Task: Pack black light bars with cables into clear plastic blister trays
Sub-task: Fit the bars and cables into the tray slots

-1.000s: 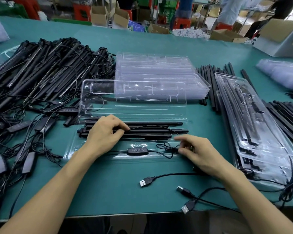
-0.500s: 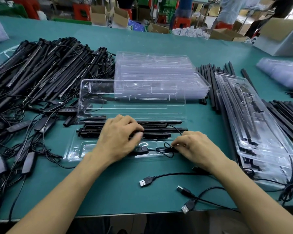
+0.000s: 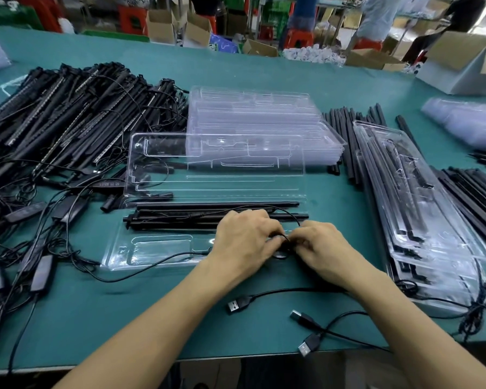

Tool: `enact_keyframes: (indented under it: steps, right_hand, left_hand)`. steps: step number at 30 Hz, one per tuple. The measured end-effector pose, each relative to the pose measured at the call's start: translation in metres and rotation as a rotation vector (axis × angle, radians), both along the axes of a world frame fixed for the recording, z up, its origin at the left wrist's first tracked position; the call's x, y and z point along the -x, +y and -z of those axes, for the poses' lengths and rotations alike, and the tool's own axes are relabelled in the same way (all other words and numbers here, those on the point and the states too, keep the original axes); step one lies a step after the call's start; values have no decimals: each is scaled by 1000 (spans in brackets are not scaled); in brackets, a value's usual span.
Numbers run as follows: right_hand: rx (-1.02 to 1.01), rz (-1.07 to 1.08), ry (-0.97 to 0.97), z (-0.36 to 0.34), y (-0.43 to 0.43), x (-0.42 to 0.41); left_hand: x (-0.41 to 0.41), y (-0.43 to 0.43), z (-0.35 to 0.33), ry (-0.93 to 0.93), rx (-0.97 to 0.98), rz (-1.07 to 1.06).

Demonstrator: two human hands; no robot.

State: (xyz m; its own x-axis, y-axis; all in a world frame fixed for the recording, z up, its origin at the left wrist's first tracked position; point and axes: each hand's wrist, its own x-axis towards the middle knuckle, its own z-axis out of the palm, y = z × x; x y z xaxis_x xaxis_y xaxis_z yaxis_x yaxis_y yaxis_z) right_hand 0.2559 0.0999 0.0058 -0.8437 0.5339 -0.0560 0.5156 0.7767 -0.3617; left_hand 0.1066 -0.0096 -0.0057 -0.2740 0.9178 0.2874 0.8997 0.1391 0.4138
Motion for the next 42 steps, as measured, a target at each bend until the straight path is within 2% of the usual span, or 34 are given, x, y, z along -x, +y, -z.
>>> enact_keyframes:
  steps: [1, 3, 6, 8, 11, 15, 17, 21, 25, 30, 32, 35, 39, 42]
  right_hand:
    - [28, -8, -6, -1, 1, -1]
    - [128, 11, 8, -4, 2, -5]
    - [327, 94, 87, -12, 0, -8]
    - [295, 107, 97, -10, -2, -6]
    - [194, 117, 99, -4, -4, -3]
    - [245, 180, 213, -1, -4, -6]
    - [239, 185, 231, -1, -4, -4]
    - [178, 153, 142, -2, 3, -2]
    - [127, 286, 304, 1, 18, 2]
    - [87, 155, 149, 11, 17, 21]
    - [58, 155, 142, 13, 13, 20]
    - [1, 159, 208, 13, 10, 13]
    - [-95, 155, 126, 12, 7, 8]
    - [-171, 127, 92, 10, 4, 6]
  left_hand:
    - [1, 3, 0, -2, 12, -34]
    - [3, 9, 0, 109, 81, -59]
    - [-3, 16, 1, 266, 189, 2]
    - [-7, 16, 1, 264, 235, 24]
    - [-8, 13, 2, 200, 187, -3]
    - [1, 10, 7, 35, 112, 49]
    - [6, 9, 11, 30, 120, 149]
    - [11, 4, 20, 81, 60, 288]
    - [11, 4, 21, 18, 67, 239]
    - [12, 4, 20, 27, 100, 258]
    - [13, 3, 20, 32, 86, 264]
    - [10, 3, 19, -59, 36, 220]
    - [8, 3, 15, -228, 45, 151]
    - [5, 1, 14, -77, 6, 193]
